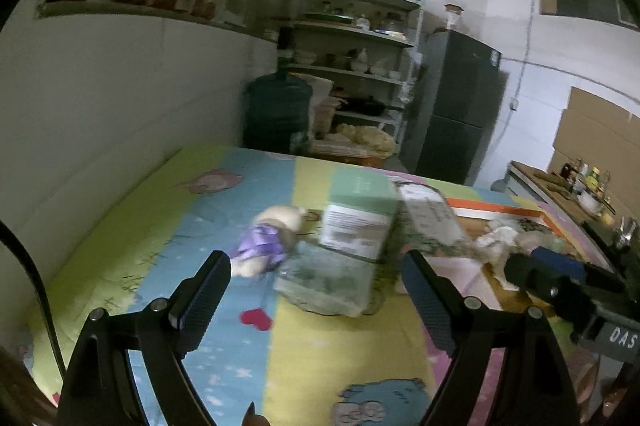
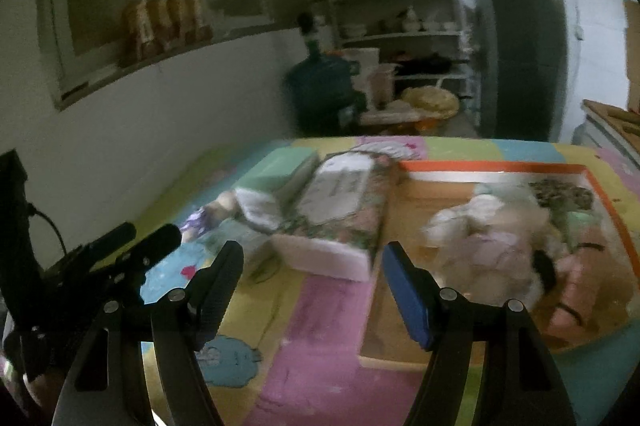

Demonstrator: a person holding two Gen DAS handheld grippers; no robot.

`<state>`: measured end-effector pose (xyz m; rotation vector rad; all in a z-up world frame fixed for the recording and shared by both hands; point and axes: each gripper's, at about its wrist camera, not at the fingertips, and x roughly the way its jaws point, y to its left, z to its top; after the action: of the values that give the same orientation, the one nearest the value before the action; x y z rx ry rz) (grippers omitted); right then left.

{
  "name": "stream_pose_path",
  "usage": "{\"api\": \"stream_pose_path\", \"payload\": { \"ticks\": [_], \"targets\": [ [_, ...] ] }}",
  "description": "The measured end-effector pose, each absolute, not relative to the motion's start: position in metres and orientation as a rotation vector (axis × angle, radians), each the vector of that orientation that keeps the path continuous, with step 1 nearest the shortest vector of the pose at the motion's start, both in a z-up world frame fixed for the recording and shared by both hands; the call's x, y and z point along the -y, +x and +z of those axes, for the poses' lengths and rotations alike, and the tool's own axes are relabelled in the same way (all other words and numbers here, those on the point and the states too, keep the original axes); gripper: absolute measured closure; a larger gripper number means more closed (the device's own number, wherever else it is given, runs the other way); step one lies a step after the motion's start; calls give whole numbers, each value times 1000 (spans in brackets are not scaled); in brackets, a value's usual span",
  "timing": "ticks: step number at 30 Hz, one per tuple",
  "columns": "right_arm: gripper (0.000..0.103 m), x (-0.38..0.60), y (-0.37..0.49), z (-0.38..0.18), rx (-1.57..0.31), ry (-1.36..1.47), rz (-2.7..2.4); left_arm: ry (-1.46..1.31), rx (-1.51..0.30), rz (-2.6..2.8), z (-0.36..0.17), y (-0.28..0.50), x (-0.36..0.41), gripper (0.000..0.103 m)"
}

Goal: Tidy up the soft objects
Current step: 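Withdraw both tools from the box lid toward the items on the quilt, then grasp the plush in purple cloth with the left gripper while the right grasps the white Flower bag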

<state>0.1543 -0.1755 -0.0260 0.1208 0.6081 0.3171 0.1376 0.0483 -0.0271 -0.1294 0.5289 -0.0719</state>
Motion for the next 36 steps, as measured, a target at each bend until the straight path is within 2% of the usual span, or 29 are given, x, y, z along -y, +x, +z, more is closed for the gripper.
{"api": "stream_pose_path", "payload": {
  "ticks": [11, 22, 36],
  "targets": [
    [29, 104, 197, -40, -728, -26, 581, -196, -532, 53, -38, 143, -105, 16],
    [29, 32, 245, -50, -805, -334, 730, -243, -543, 92, -47, 150, -137, 16],
    [29, 15, 275, -86, -916, -452, 694, -275, -551, 77, -56, 158, -151, 16]
  ]
}}
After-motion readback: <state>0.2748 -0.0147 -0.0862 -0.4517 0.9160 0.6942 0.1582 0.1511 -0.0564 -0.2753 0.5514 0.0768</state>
